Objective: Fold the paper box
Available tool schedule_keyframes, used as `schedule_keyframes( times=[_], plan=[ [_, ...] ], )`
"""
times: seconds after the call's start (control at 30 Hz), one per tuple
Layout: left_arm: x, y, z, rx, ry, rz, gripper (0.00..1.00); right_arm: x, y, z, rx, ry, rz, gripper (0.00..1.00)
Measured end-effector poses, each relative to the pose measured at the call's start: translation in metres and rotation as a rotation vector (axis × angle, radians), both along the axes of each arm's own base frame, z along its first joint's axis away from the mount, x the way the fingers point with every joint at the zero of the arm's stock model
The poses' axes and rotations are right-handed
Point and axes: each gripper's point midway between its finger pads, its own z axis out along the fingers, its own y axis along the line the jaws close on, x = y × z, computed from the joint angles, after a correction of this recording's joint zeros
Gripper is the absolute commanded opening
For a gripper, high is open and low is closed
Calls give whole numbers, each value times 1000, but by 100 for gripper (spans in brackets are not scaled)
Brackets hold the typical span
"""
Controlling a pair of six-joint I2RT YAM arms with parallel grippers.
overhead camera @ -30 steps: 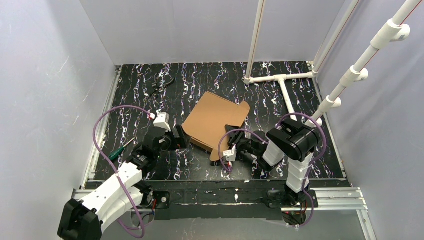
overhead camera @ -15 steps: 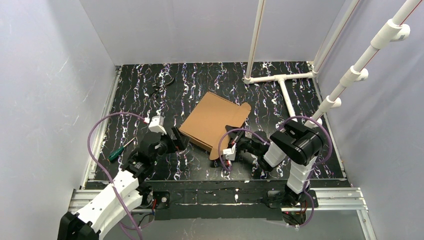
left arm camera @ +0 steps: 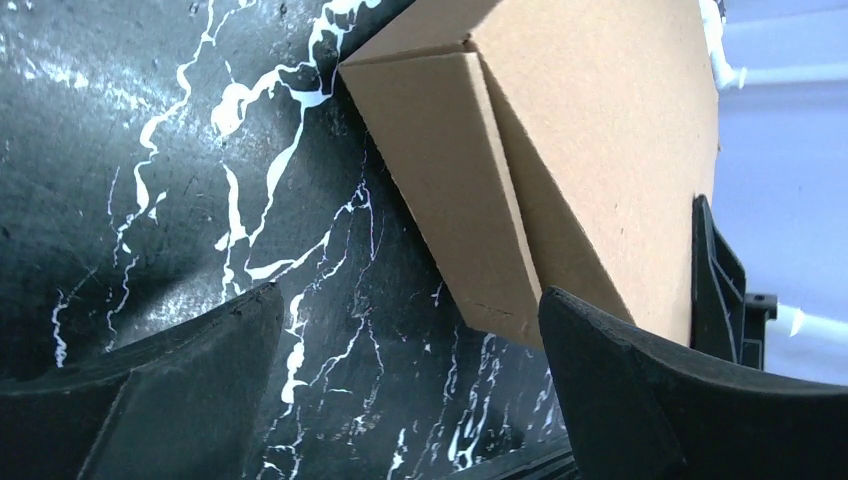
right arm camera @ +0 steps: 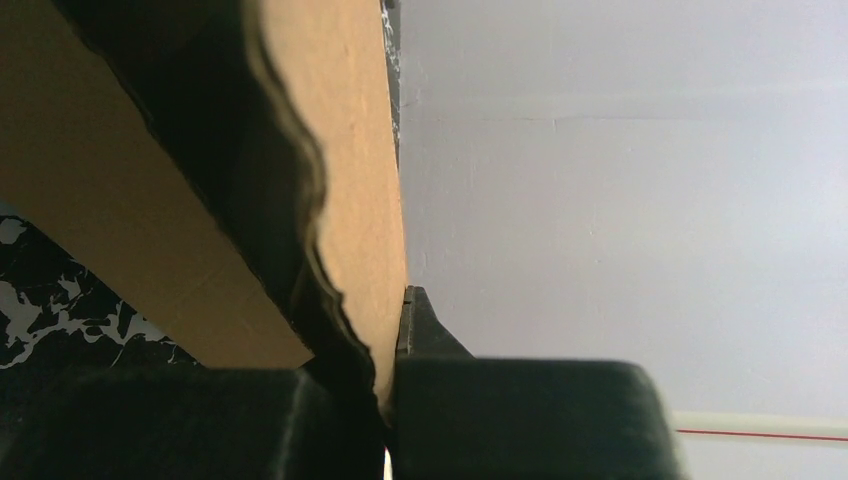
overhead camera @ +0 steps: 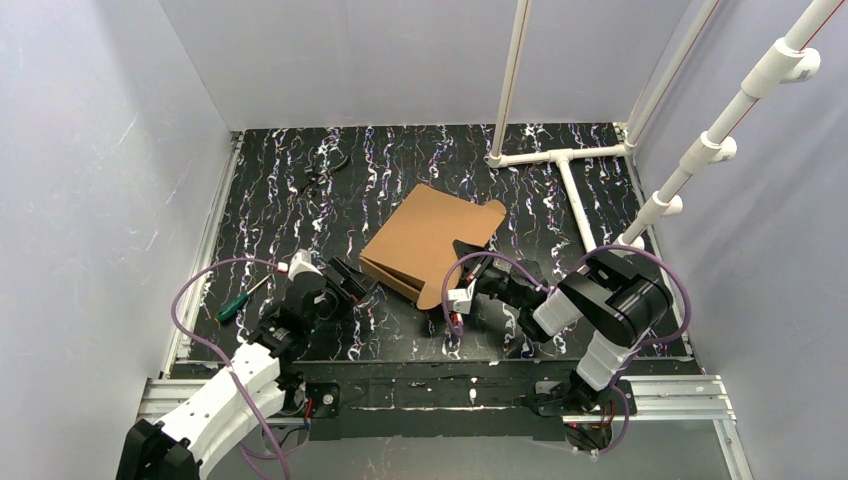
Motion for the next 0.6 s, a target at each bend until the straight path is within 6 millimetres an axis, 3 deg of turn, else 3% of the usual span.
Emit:
schedule_keyframes(
  times=[0.23,0.43,0.5,0.6],
  plan=[
    [7,-12,4,-134,69,66,98,-1,1,-1,-28,-34,7,3],
    [14,-15,-4,-165,107,109,98,-4,-1,-31,-117,-21,17,5],
    [17,-11,-9,-128,109,109,98,-6,-2,-36,-137,-26,21,8],
    [27,0,-6,-13,79,91,98,-8,-3,-38,-151,-33,23,22]
  ],
)
